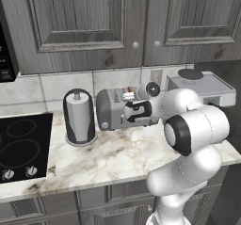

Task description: Start the toaster. Once the lever pops up, take the bread to the plate on the dining counter.

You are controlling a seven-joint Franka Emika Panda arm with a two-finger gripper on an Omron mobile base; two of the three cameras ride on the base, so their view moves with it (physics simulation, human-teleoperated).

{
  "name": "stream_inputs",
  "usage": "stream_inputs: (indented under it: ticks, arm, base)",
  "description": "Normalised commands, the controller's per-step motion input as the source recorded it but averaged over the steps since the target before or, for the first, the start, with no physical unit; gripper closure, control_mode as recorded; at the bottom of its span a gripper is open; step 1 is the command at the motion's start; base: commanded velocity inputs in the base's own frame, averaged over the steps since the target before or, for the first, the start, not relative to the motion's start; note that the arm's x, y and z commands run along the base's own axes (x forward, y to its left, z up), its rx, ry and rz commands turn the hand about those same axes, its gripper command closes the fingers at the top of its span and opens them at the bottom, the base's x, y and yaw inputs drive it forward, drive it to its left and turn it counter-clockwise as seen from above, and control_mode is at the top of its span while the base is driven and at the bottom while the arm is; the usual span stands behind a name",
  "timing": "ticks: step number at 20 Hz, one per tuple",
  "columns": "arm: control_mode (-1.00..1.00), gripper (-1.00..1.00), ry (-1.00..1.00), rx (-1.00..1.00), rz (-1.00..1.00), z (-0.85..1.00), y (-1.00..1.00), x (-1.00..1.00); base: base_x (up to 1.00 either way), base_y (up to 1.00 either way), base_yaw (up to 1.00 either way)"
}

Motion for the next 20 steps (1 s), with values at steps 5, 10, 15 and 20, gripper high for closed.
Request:
stream_inputs:
  ticks: [5, 10, 15, 20]
  arm:
    - [-1.0, -1.0, 0.0, 0.0, 0.0, 0.0, 0.0, 0.11]
    - [-1.0, -1.0, 0.0, 0.0, 0.0, 0.0, 0.0, 0.13]
    - [-1.0, -1.0, 0.0, 0.0, 0.0, 0.0, 0.02, 0.1]
    - [-1.0, -1.0, 0.0, 0.0, 0.0, 0.0, 0.07, 0.12]
  base:
    - [0.0, 0.0, 0.0]
    - [0.0, 0.0, 0.0]
    - [0.0, 0.0, 0.0]
    - [0.0, 0.0, 0.0]
